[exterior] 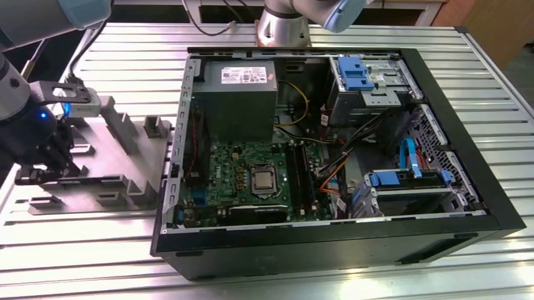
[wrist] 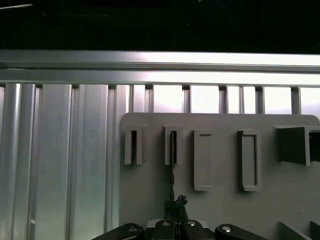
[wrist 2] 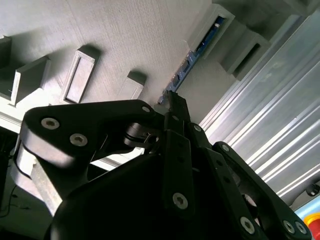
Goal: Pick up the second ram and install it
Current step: 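Pick up the second ram and move it above second insertion slot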
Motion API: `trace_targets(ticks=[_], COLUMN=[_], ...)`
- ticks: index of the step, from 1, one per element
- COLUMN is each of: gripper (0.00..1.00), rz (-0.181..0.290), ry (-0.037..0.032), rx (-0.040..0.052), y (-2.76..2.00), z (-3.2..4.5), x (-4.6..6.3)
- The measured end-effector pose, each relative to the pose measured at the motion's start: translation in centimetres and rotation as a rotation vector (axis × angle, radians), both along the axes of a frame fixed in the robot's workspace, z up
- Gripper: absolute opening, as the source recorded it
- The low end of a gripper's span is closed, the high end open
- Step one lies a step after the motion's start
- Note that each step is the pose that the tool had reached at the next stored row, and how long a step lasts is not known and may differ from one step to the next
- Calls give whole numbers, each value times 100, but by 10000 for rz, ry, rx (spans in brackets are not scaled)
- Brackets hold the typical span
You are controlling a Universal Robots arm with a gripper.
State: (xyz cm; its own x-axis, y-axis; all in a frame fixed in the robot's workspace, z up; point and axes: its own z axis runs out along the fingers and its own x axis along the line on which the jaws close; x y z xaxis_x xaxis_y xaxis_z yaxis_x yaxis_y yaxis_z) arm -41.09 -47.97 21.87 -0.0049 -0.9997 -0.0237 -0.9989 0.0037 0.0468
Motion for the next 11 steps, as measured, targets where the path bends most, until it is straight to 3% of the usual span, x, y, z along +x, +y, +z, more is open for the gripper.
trace_targets(ticks=[11], gripper=[10], rz=[39], ry=[1], rx=[-1], y=[-8], z=[-78], x=[-67])
